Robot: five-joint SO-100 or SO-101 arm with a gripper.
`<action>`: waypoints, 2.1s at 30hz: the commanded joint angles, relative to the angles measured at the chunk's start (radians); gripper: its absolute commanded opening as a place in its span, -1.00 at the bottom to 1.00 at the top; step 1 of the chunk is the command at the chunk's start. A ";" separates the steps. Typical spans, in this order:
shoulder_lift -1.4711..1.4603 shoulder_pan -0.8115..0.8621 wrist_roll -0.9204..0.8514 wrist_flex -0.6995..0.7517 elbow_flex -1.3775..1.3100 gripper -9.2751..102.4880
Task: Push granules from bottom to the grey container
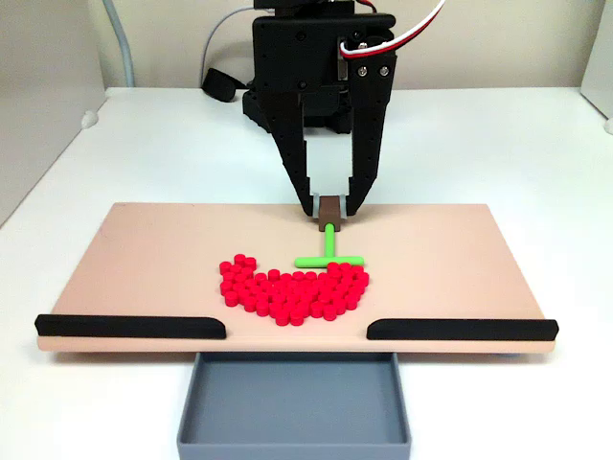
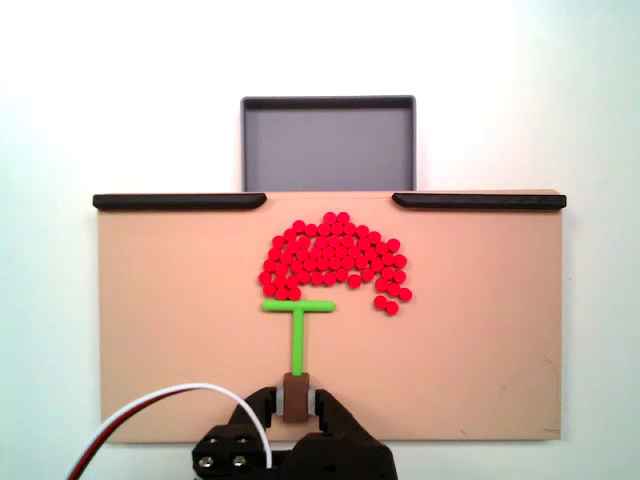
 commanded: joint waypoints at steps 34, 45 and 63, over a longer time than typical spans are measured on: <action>0.011 -0.005 -0.048 0.097 -0.241 -0.84; 0.256 0.031 -0.123 0.425 -0.242 -0.84; 0.325 0.063 -0.152 0.480 -0.202 -0.84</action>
